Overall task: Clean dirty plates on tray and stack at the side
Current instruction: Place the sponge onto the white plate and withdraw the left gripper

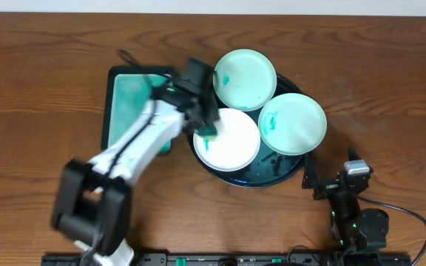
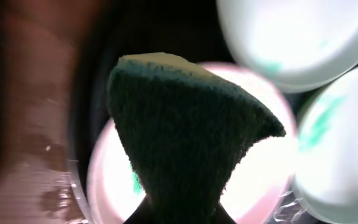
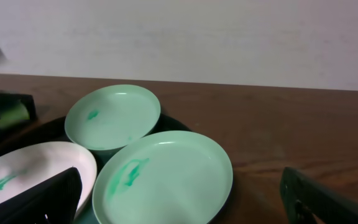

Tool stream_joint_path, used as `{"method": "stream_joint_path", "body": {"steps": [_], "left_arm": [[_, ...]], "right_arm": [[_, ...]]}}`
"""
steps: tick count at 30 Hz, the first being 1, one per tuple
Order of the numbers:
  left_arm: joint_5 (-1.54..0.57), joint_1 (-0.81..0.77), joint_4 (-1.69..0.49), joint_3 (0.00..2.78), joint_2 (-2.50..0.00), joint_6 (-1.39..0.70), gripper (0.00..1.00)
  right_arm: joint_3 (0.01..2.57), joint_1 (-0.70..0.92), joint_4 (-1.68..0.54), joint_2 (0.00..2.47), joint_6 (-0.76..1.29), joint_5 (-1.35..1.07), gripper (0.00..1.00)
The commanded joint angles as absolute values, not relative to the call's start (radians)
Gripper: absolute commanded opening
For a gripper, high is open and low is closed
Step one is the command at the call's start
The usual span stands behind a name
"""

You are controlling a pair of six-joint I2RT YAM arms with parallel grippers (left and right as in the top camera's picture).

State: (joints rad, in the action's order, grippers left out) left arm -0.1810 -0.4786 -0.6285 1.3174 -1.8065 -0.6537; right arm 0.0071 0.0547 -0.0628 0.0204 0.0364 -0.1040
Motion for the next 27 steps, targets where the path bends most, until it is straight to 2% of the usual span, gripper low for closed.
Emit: {"method": "stream_joint_path", "body": {"steps": [1, 11, 12, 13, 14, 15, 16, 21, 27], "left_arm": [[-0.172, -0.526, -0.607, 1.311, -1.887, -0.671, 0.07], [-0.173, -0.601, -0.505, 1.311, -1.994, -0.672, 0.08], [-0.174, -0.604, -0.499, 1.311, -1.992, -0.672, 0.14], [-0.175, -0.606, -0.493, 1.311, -1.991, -0.671, 0.27], [-0.176, -0.606, -0.491, 1.311, -1.991, -0.672, 0.45], [-0.177, -0.606, -0.492, 1.311, -1.991, -0.671, 0.54], [-0.177, -0.606, -0.493, 1.311, -1.991, -0.671, 0.58], [-0.177, -0.583, -0.526, 1.324, -1.927, -0.667, 0.60], [-0.176, -0.504, -0.541, 1.336, -1.722, -0.628, 0.61]], "right_arm": [[0.005, 0.060, -0.066, 0.020, 0.021, -0.106, 0.99], [0.005, 0.060, -0.066, 0.020, 0.021, -0.105, 0.99], [0.005, 0.060, -0.066, 0.020, 0.021, -0.105, 0.99], [0.005, 0.060, -0.066, 0.020, 0.021, -0.105, 0.99], [0.005, 0.060, -0.066, 0.020, 0.021, -0.105, 0.99], [0.005, 0.060, -0.066, 0.020, 0.021, -0.105, 0.99], [0.005, 0.060, -0.066, 0.020, 0.021, -0.105, 0.99], [0.005, 0.060, -0.066, 0.020, 0.021, -0.106, 0.99], [0.006, 0.060, -0.064, 0.020, 0.021, -0.079, 0.99]]}}
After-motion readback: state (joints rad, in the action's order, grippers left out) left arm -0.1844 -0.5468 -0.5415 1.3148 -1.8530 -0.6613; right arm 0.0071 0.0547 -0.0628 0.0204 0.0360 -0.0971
